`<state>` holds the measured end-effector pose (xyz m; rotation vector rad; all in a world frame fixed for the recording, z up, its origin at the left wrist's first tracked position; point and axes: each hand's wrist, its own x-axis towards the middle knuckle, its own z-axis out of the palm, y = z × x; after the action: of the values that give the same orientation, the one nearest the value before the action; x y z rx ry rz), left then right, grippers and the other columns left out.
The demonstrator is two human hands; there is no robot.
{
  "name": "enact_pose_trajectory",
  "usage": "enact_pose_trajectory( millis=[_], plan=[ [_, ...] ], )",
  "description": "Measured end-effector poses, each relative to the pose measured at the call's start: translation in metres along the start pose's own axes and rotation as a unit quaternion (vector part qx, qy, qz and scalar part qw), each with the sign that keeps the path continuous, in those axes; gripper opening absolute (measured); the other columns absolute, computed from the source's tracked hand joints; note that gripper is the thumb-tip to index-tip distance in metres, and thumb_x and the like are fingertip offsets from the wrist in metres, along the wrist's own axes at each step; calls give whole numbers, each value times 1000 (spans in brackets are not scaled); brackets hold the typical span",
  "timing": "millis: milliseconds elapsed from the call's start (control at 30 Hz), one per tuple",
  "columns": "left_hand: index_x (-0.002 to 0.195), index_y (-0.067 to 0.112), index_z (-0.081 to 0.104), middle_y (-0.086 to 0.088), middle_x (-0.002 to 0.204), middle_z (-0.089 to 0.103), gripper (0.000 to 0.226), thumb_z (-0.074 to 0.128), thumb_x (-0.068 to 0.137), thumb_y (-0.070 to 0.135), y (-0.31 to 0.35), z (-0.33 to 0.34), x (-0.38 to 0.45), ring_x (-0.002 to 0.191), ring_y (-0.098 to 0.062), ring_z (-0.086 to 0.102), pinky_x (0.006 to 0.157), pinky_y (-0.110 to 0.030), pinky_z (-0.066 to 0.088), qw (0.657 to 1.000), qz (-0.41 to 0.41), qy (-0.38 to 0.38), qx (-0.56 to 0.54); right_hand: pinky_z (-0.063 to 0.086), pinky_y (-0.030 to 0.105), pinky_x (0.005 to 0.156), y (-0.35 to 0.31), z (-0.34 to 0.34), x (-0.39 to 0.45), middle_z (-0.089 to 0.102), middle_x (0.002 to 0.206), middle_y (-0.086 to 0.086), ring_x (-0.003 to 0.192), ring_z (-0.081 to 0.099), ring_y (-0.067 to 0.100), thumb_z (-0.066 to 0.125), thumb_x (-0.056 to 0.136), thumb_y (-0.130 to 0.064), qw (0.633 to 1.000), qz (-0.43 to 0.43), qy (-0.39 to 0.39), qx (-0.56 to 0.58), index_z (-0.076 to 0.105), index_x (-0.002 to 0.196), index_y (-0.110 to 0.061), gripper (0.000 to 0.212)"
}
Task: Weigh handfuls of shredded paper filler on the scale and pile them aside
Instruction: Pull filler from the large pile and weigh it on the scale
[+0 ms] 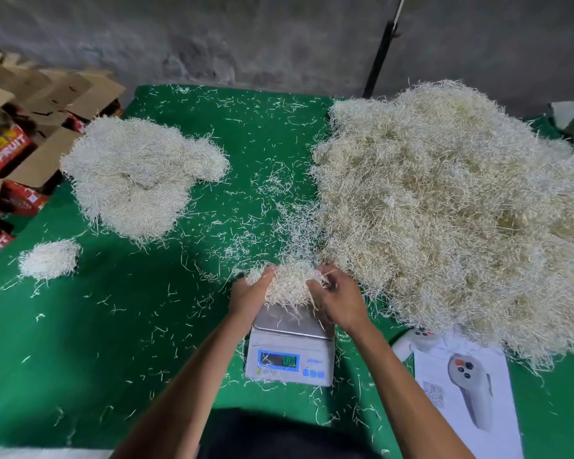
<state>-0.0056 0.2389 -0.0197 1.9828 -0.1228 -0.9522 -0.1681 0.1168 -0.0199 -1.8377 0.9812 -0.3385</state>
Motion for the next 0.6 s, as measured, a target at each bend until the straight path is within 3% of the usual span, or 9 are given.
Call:
enact_pose_trajectory(
  millis=[33, 67, 133, 200, 233, 300, 367, 433, 600],
  plan=[
    [153, 13, 34, -13, 157, 38, 101, 68, 79, 73, -9, -3, 0, 141, -34, 41, 116, -51, 34, 999, 23, -3, 38, 44, 18, 102, 10, -2, -3, 47, 151, -2, 120, 62, 14, 67, 95, -49, 1000, -1, 0, -28, 59, 135, -28, 46],
    [149, 18, 41, -8, 150, 45, 96, 66, 77, 77, -17, -8, 2, 136, -29, 47, 113, -50, 39, 997, 50, -16, 63, 29, 32, 112, 22, -4, -7, 37, 159, -8, 137, 46, 14, 64, 95, -55, 999, 2, 24, -36, 61, 133, -29, 46],
    [126, 23, 56, 5, 117, 58, 79, 57, 77, 85, -35, -22, 4, 104, -11, 57, 89, -34, 51, 990, 116, -31, 75, 23, 44, 112, 46, -9, -19, 29, 163, -10, 145, 34, 14, 52, 99, -62, 993, 24, 113, -20, 61, 130, -29, 47],
    [109, 24, 60, 13, 99, 59, 72, 38, 84, 87, -58, -37, 6, 84, 0, 54, 75, -25, 48, 987, 150, 12, 51, 35, 52, 117, 72, -9, -34, 42, 155, 2, 140, 45, 27, 46, 104, -55, 985, 58, 164, -11, 56, 135, -20, 48],
    [113, 23, 61, 15, 104, 61, 74, 30, 88, 85, -71, -44, 5, 89, 0, 57, 79, -25, 47, 988, 145, 34, 50, 42, 50, 111, 86, -6, -43, 48, 147, 8, 137, 48, 32, 46, 106, -47, 984, 72, 159, -27, 54, 137, -13, 46],
    [123, 16, 62, -1, 121, 63, 71, 26, 98, 72, -106, -57, 8, 113, -18, 59, 91, -33, 49, 966, 151, 80, 194, 36, 44, 117, 117, 5, -63, 46, 152, 13, 144, 40, 34, 46, 108, -33, 984, 85, 102, -123, 46, 147, -6, 48],
    [151, 18, 44, -18, 159, 34, 55, 37, 106, 48, -147, -63, 10, 148, -36, 29, 119, -48, 27, 901, 150, 89, 398, 18, 44, 127, 140, 20, -81, 20, 169, 8, 157, 16, 25, 41, 109, -36, 963, 60, 48, -258, 31, 159, -10, 57],
    [161, 25, 23, -14, 169, 7, 60, 41, 106, 41, -173, -64, 9, 155, -36, 5, 126, -50, 10, 874, 161, 78, 452, 4, 42, 129, 150, 32, -88, 3, 171, 3, 158, -3, 19, 34, 109, -41, 950, 58, 39, -305, 19, 163, -15, 61],
    [162, 28, 15, -6, 170, -4, 61, 36, 107, 43, -176, -62, 0, 156, -26, -5, 127, -46, 0, 873, 145, 79, 458, -1, 41, 129, 142, 37, -83, 1, 172, 0, 158, -7, 16, 33, 109, -41, 949, 94, 40, -298, 20, 163, -17, 61]
  ],
)
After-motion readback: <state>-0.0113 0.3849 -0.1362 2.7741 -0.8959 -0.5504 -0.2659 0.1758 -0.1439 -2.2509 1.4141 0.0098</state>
